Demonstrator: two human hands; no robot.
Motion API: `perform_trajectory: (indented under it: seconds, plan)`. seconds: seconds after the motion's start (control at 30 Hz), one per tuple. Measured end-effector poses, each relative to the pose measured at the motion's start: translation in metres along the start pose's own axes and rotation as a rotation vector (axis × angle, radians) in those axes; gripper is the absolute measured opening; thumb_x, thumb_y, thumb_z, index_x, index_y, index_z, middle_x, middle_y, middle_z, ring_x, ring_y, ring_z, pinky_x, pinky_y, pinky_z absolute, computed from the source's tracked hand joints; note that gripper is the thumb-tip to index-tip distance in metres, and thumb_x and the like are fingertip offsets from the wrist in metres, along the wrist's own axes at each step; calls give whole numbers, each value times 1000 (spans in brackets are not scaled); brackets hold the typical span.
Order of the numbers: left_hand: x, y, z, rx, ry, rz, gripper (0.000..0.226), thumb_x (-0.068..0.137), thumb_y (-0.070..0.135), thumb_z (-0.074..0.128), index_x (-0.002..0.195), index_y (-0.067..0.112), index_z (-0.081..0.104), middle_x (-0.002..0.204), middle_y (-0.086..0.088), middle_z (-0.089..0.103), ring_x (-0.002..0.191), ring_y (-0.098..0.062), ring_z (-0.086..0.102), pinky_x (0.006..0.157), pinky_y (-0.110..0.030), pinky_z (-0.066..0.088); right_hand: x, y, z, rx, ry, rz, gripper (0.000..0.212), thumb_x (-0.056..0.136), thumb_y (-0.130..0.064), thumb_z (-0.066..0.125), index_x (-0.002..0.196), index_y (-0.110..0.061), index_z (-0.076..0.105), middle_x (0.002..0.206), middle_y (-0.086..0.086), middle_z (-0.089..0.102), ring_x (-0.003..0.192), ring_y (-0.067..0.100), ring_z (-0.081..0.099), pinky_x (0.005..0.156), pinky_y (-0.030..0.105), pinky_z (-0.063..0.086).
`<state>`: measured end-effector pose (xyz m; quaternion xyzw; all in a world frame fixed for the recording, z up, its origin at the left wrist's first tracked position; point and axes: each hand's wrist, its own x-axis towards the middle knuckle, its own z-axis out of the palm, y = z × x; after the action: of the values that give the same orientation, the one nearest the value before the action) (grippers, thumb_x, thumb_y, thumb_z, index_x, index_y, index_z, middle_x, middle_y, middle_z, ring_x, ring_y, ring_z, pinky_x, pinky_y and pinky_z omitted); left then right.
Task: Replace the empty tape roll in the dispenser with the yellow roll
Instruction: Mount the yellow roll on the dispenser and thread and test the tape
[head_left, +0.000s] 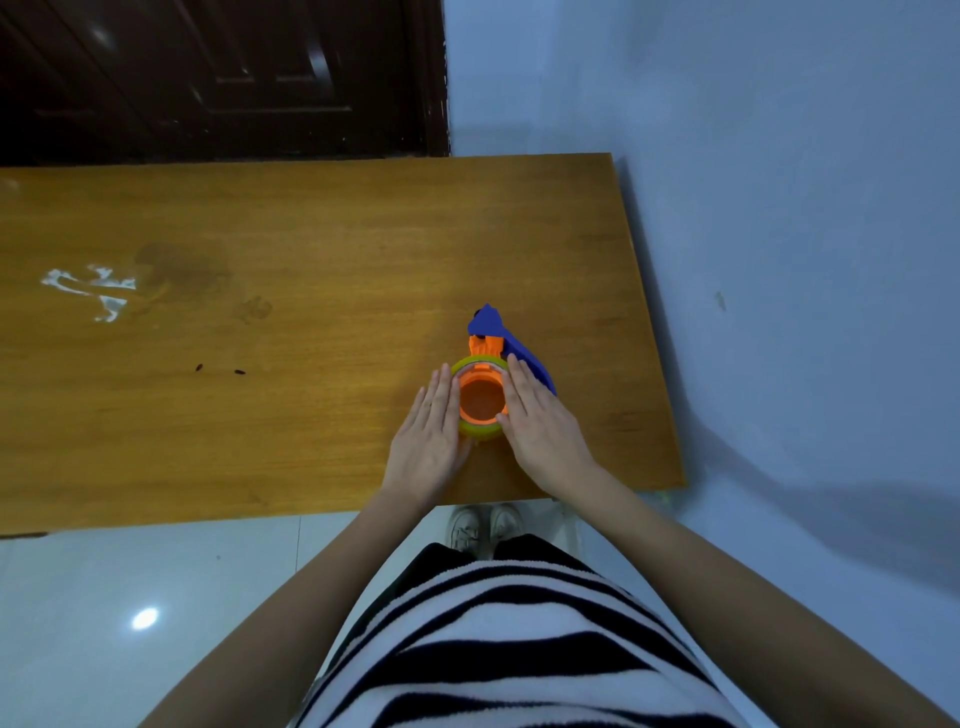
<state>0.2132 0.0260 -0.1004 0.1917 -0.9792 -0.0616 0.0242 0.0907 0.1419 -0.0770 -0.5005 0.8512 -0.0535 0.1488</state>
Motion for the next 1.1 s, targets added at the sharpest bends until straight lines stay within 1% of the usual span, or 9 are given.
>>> perform_trajectory:
  seconds: [0.17,0.4,0.47,0.53,0.6,0.7,0.83,0.97,1.1]
  plan:
    - [-1,-1,2,4,-77,22,89,63,31,86,131,-12,49,137,-29,49,126,-36,52,101,-42,43,0,1,9,-33,-45,-6,64,100,-37,18,151,-2,5,161,15,0,150,24,12,120,33,15]
    - [1,-1,-1,15,-118,16,92,60,31,88,132,-11,49,138,-28,49,126,-34,53,103,-39,40,3,-3,5,-51,-63,22,62,103,-32,30,152,-2,5,161,15,0,150,23,12,119,32,18]
    - [1,-1,-2,7,-128,18,91,59,29,88,131,-11,49,138,-28,49,126,-34,54,101,-39,44,4,-6,1,-98,-9,11,62,100,-28,44,149,1,21,159,18,15,147,26,22,116,33,26]
    - [1,0,-3,-1,-131,14,91,57,27,89,130,-12,51,136,-29,50,124,-34,55,98,-40,47,5,-8,-3,-149,93,-15,55,87,-23,66,134,1,51,147,20,43,135,29,46,105,36,43]
    - [2,0,-5,-7,-136,5,91,54,26,90,128,-11,53,134,-28,52,121,-34,58,96,-38,49,7,-5,-4,-157,212,13,48,80,-19,71,123,0,61,137,20,55,126,30,55,99,38,49]
    - [2,2,-8,-13,-138,-10,91,53,26,90,128,-10,53,135,-27,53,120,-33,59,95,-35,50,10,1,-11,-58,229,177,55,87,-25,63,134,0,50,143,21,47,132,32,48,103,40,44]
    - [1,5,-12,-87,-148,-72,87,73,24,78,143,-5,35,152,-22,32,134,-32,45,105,-34,42,17,8,-16,175,45,350,74,92,-48,51,147,-5,25,144,13,42,129,26,48,98,37,45]
    - [5,7,-24,-126,-211,-102,85,89,30,61,153,8,10,162,-9,3,144,-23,29,109,-28,37,23,9,-19,223,14,375,72,89,-50,55,143,-8,32,136,9,48,122,24,52,89,35,49]
    - [6,9,-36,-145,-253,-100,84,90,36,58,153,13,8,162,-5,2,137,-21,40,99,-27,44,31,10,-18,277,-36,373,48,89,-40,57,124,-9,48,117,9,59,101,23,61,75,33,51]
